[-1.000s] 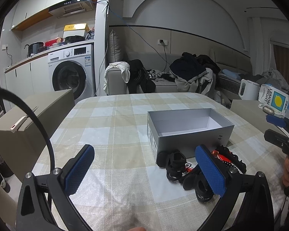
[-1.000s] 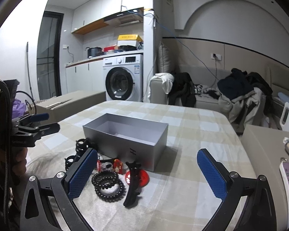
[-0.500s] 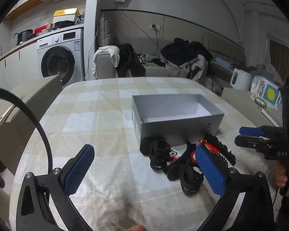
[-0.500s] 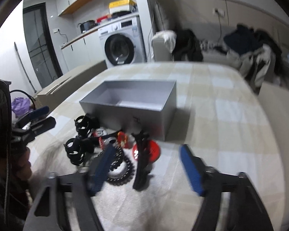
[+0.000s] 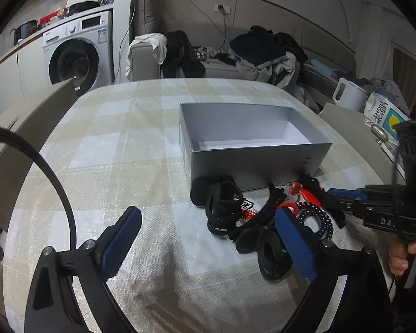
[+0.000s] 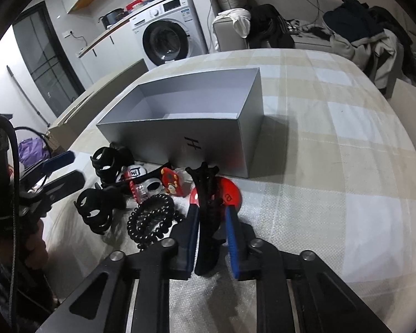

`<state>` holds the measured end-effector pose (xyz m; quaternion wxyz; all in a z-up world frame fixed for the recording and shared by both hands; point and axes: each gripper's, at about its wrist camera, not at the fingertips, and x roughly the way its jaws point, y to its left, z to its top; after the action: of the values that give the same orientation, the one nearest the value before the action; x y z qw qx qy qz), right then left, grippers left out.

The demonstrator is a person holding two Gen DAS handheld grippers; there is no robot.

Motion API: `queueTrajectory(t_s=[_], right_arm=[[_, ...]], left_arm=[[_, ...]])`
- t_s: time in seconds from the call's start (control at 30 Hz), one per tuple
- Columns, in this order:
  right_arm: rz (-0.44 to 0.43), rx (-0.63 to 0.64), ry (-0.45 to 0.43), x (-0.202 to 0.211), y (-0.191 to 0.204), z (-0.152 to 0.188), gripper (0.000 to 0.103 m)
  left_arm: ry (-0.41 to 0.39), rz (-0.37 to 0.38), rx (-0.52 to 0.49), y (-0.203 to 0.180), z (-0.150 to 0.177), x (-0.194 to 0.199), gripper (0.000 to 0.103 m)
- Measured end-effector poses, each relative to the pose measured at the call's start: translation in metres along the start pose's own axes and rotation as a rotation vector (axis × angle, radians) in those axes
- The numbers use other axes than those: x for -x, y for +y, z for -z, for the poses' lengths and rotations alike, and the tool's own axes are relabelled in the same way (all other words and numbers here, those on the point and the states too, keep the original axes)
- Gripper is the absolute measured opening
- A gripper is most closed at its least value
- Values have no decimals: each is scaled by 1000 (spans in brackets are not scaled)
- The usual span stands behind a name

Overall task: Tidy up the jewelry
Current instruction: 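Grasp the black coiled hair ties with the left gripper, then carry the black hair ties into the grey box and open the left gripper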

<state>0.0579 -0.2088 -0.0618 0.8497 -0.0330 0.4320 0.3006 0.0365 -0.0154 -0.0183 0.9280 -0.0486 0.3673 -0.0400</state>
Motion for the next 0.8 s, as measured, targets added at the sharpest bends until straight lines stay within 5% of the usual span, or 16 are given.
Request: queueTrajectory(t_s=[0.3, 0.4, 0.5, 0.8], right_arm=[[-25, -7, -73, 22, 0, 7, 13], [-35, -14, -89, 27, -1, 8, 13], [-48, -18, -100, 30, -2, 10, 13], [-80, -28, -142, 41, 0, 7, 13]], left_arm=[[63, 31, 74, 7, -3, -13, 57], [79, 38, 87, 6, -3, -16, 53], [83, 87, 87, 3, -2, -17, 25], [28, 74, 48, -3, 1, 6, 26]])
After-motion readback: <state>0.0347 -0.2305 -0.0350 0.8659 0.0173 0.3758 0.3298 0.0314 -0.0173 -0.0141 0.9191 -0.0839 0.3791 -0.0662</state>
